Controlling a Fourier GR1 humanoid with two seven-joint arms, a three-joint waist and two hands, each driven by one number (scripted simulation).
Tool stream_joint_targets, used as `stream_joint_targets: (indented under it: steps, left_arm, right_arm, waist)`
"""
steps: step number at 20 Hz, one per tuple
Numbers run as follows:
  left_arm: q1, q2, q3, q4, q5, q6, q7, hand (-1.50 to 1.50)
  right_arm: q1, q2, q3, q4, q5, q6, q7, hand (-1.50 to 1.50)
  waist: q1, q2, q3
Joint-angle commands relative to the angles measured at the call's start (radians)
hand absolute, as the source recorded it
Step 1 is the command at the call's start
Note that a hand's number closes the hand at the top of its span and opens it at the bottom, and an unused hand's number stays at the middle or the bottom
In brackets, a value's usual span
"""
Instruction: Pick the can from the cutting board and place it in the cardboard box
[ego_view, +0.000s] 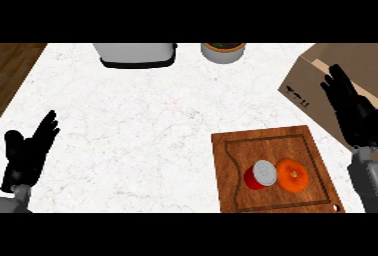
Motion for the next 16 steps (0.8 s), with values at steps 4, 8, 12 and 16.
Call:
stream_joint_targets:
  steps: [4, 8, 12, 16]
  left_arm:
    - [-0.062, 0.077, -0.043, -0.216, -0.065, -0.064, -0.095, 0.00]
    - [-0.097, 0.051, -0.098, -0.261, -0.087, -0.135, -0.184, 0.00]
    - [-0.124, 0.028, -0.095, -0.220, -0.104, -0.174, -0.228, 0.00]
    - [-0.194, 0.003, -0.111, -0.234, -0.127, -0.166, -0.171, 0.00]
  right_arm:
    - [-0.122, -0.103, -0.044, -0.223, -0.102, 0.157, -0.033, -1.50]
    - [-0.114, -0.314, 0.008, -0.280, 0.055, 0.282, -0.052, -1.50]
    - [0.054, -0.311, -0.055, -0.358, 0.043, 0.364, -0.270, -1.50]
    - [0.087, -0.364, -0.012, -0.366, 0.217, 0.401, -0.450, -1.50]
  waist:
    - [-0.048, -0.001, -0.030]
    - [-0.052, 0.012, -0.032]
    - [-0.031, 0.021, -0.029]
    - [-0.020, 0.024, -0.028]
